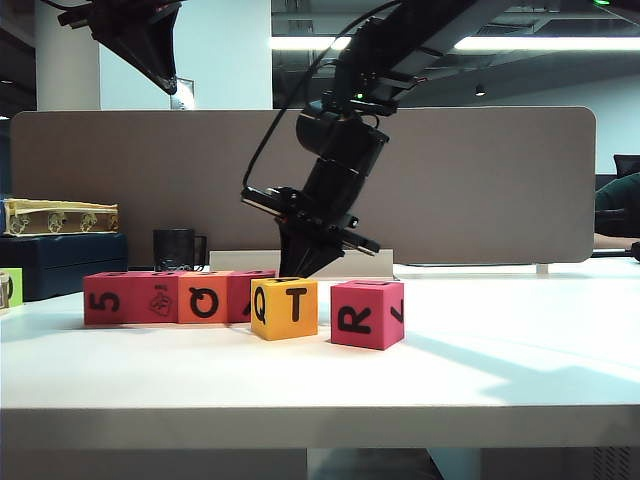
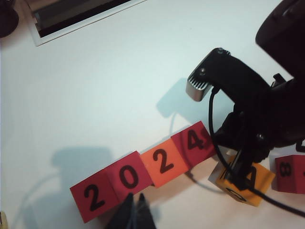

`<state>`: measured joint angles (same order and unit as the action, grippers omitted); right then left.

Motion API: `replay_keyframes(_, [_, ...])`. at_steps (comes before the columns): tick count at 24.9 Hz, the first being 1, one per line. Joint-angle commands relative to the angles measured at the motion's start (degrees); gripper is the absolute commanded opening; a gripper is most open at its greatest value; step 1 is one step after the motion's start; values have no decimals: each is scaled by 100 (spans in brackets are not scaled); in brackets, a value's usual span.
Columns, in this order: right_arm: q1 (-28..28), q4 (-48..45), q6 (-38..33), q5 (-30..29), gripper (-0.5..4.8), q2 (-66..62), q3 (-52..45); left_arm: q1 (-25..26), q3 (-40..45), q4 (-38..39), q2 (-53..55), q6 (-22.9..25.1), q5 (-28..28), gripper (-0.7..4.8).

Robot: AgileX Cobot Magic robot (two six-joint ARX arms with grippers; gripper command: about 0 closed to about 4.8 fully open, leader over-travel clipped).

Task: Select the appropriate blocks from the scattered letter blocks on the table and arrange them in a row to spell out "2024".

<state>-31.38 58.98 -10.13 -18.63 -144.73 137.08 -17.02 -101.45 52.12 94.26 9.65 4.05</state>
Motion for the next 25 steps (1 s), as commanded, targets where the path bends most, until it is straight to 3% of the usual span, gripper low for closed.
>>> replay_keyframes(1, [-63,-26,7,-52,-1,39,20,-4,-24,-31,-22,44,7,-6])
replay_keyframes(20, [-96,-7,2,-57,-1,103,33,2,-24,-9,-26,-20,-61,-6])
replay_keyframes(25, [-26,96,7,210,-1,216,33,142,-35,39,-66,17,-313,-6])
